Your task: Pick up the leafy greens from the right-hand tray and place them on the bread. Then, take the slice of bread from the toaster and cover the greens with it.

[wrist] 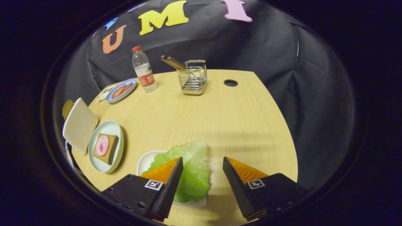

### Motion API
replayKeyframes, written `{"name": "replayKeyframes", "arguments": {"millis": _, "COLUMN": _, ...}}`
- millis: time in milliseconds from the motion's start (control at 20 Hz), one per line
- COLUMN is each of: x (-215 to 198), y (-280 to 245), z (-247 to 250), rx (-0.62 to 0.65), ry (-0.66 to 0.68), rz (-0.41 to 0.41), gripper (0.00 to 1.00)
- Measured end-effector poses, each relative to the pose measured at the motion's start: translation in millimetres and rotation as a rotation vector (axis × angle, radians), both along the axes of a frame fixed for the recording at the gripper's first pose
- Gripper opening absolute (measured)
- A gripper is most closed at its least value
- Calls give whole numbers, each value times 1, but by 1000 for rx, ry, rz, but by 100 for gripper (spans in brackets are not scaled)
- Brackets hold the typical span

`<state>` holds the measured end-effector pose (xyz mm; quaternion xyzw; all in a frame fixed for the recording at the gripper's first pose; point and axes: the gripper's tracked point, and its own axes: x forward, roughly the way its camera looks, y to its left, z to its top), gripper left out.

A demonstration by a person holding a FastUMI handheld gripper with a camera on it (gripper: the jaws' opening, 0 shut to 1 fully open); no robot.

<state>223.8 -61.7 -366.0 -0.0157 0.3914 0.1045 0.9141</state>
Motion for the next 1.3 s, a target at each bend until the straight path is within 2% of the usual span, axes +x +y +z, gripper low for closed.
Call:
{"name": "replayKeyframes", "arguments": {"millis": 150, "x": -5, "y": 7, "z": -15, "rx": 4, "ry": 67, "rz": 21, "gripper": 77}}
{"name": "replayKeyframes", "arguments": {"millis": 300, "x": -4, "y": 7, "z": -19, "rx": -19, "ry": 84, "rz": 3, "gripper": 62}}
{"name": "replayKeyframes", "arguments": {"millis": 400, "x": -3, "y": 5, "z": -17, "rx": -37, "ry": 74, "rz": -20, "gripper": 44}}
{"name": "replayKeyframes", "arguments": {"millis": 600, "x": -8, "y": 4, "z": -18, "rx": -73, "ry": 83, "rz": -59, "gripper": 20}}
{"name": "replayKeyframes", "arguments": {"millis": 700, "x": -7, "y": -1, "z": -17, "rx": -110, "ry": 73, "rz": -81, "gripper": 20}}
{"name": "replayKeyframes", "arguments": {"millis": 800, "x": -15, "y": 3, "z": -10, "rx": -101, "ry": 76, "rz": -109, "gripper": 1}}
{"name": "replayKeyframes", "arguments": {"millis": 1300, "x": -49, "y": 37, "z": 65, "rx": -100, "ry": -60, "rz": -163, "gripper": 1}}
